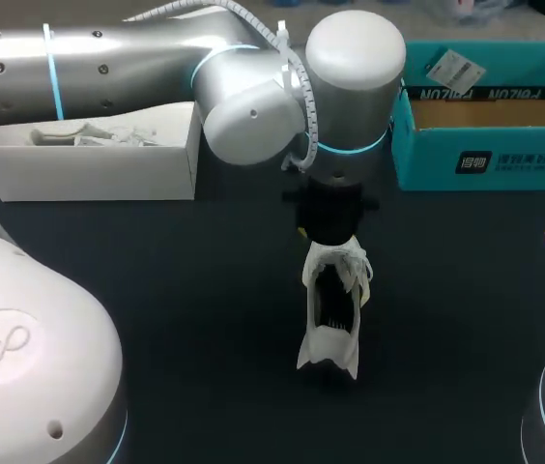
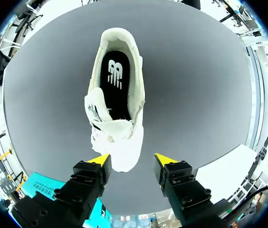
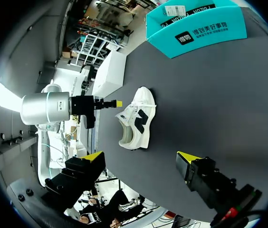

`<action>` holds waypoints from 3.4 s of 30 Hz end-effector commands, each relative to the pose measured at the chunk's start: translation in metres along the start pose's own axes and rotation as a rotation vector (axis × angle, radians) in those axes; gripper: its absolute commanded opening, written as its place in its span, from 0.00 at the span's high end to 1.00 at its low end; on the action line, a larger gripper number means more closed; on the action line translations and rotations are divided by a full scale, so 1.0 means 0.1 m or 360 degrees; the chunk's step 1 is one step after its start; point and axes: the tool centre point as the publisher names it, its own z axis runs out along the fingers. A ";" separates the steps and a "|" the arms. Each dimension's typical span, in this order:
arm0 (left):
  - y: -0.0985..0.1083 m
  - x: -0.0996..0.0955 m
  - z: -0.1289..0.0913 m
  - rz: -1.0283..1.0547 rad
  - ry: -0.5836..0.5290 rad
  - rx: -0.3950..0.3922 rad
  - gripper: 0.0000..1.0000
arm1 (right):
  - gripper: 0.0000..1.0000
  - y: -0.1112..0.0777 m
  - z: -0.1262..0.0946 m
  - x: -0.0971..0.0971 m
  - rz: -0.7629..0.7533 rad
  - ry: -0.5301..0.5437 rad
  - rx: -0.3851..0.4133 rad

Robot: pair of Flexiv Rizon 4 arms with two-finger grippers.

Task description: Take the shoe out of the shoebox, open the shoe tongue, remove and reinsert the insole, then place the shoe into the shoebox

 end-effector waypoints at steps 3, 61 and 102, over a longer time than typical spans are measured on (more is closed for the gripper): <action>0.04 -0.07 0.00 0.0054 0.0016 0.0007 1.00 | 0.00 -0.02 0.00 0.00 0.0001 -0.0004 -0.0004; -0.92 -0.10 0.24 0.0007 0.0128 0.0345 1.00 | 0.00 -0.02 0.00 0.00 0.0001 -0.0004 -0.0004; -0.66 -0.02 0.08 -0.0118 0.0064 0.0344 1.00 | 0.00 -0.02 0.00 0.00 0.0001 -0.0004 -0.0004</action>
